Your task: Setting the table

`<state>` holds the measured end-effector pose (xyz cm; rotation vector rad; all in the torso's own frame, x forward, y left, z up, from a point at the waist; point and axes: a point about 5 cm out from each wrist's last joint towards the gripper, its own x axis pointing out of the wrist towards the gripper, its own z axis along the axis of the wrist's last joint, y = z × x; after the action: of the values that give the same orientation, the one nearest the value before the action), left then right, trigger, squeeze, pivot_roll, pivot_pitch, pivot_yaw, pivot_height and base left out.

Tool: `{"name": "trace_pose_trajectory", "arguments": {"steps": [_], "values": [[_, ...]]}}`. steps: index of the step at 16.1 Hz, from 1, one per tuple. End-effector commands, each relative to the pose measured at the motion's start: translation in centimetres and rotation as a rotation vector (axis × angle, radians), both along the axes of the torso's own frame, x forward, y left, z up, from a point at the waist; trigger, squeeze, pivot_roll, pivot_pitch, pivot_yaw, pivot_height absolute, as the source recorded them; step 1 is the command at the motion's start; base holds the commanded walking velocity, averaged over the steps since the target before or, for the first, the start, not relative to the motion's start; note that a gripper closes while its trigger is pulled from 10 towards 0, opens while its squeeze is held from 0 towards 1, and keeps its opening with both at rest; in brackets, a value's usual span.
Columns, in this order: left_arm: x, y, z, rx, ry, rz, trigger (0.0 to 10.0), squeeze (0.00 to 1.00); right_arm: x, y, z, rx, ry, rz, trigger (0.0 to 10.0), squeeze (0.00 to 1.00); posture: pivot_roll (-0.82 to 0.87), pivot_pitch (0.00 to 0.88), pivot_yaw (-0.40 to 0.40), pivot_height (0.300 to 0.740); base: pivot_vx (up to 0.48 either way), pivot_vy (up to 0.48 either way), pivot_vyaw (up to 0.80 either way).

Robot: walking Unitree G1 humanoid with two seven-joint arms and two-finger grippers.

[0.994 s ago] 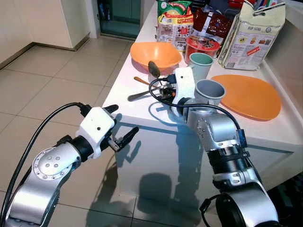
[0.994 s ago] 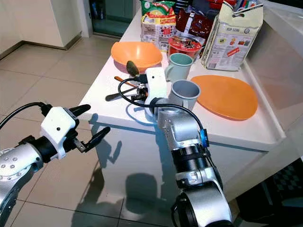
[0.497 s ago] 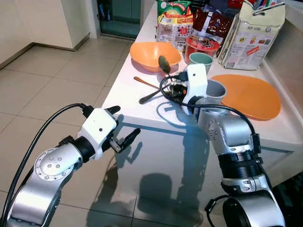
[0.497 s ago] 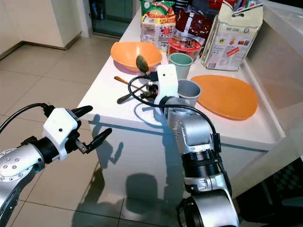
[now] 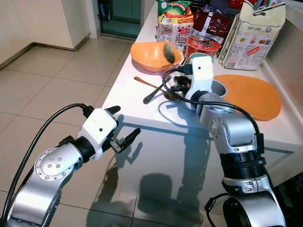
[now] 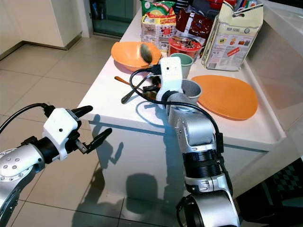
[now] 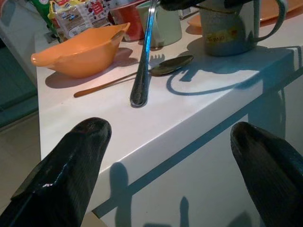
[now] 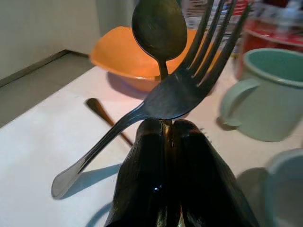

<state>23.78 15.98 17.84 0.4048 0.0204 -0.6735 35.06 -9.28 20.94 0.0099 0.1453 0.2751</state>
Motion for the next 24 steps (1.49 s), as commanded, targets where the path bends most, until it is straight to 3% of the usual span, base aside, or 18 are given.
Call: {"name": "trace_pose_trajectory", "arguments": {"steps": [1, 7, 16, 19, 22, 23, 24], "values": [[-0.1, -0.4, 0.3, 0.01, -0.01, -0.022, 10.0, 0.0, 0.3, -0.7, 1.4, -0.001, -0.06, -0.054, 0.0, 0.0, 0.17, 0.0, -0.075, 0.74, 0.0, 0.0, 0.0], [0.0, -0.5, 0.2, 0.01, -0.013, -0.025, 10.0, 0.0, 0.9, -2.3, 2.6, 0.051, -0.133, -0.174, 0.0, 0.0, 0.17, 0.0, -0.07, 0.74, 0.0, 0.0, 0.0], [0.2, -0.5, 0.1, 0.018, -0.022, -0.022, 10.0, 0.0, 2.5, -3.1, 3.8, 0.066, -0.192, -0.209, 0.0, 0.0, 0.17, 0.0, -0.073, 0.74, 0.0, 0.0, 0.0], [0.3, -0.3, 0.2, 0.019, -0.032, -0.006, 10.0, 0.0, 2.6, -3.5, 5.4, 0.097, -0.262, -0.2, 0.0, 0.0, 0.17, 0.0, -0.072, 0.74, 0.0, 0.0, 0.0], [1.3, 0.1, 1.1, -0.114, -0.111, 0.151, 10.0, 0.0, 0.9, -3.2, 6.3, 0.134, -0.379, -0.116, 0.0, 0.0, 0.16, 0.0, -0.081, 0.74, 0.0, 0.0, 0.0], [1.7, -0.1, 1.3, -0.188, -0.127, 0.226, 10.0, 0.0, -0.6, -3.4, 6.3, 0.137, -0.404, -0.086, 0.0, 0.0, 0.15, 0.0, -0.073, 0.74, 0.0, 0.0, 0.0], [1.8, -0.6, 1.5, -0.241, -0.129, 0.258, 10.0, 0.0, -2.0, -3.5, 6.3, 0.15, -0.427, -0.054, 3.5, 0.0, 0.14, 0.0, -0.069, 0.74, 0.0, 0.0, 0.0]]}}
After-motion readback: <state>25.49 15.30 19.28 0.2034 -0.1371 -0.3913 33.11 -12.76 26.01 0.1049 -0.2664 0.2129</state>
